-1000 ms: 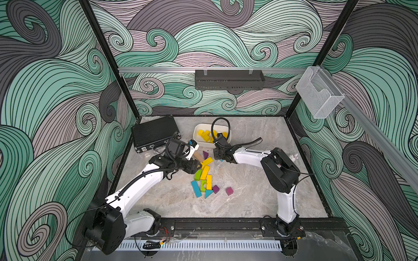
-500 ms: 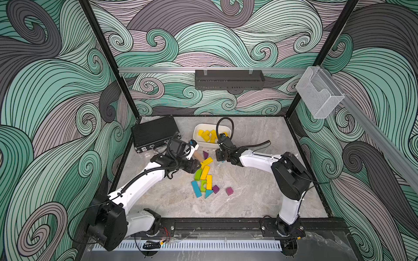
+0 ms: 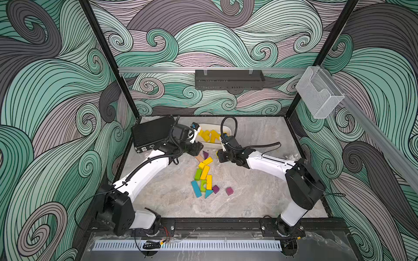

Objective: Pick out the yellow building blocks
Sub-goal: Pick up the building block from the center of the board.

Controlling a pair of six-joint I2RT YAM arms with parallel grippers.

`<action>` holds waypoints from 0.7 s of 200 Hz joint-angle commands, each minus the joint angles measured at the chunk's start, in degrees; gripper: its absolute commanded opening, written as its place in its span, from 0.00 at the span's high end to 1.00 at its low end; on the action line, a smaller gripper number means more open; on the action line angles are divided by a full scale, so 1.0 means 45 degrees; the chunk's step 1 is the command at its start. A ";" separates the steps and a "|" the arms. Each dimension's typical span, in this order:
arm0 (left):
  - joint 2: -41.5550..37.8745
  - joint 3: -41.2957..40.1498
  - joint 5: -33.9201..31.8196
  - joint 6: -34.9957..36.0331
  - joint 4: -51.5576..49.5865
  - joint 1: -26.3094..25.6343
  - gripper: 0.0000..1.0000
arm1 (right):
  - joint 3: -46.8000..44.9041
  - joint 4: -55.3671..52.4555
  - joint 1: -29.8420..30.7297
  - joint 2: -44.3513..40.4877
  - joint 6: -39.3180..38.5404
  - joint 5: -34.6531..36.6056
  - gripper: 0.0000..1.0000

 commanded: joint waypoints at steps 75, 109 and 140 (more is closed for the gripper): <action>0.1509 0.0941 -0.1121 0.1181 0.0847 0.0366 0.38 | 0.0063 -0.1253 -0.0082 -0.2146 -0.0733 -0.0088 0.72; 0.1309 0.0842 -0.1580 0.1418 0.0545 0.0416 0.38 | 0.0217 -0.0599 -0.0193 -0.1996 -0.0860 0.0092 0.72; 0.1157 0.0642 -0.1608 0.1479 0.0411 0.0375 0.38 | 0.0758 -0.0066 -0.0379 -0.1323 -0.0844 0.0330 0.71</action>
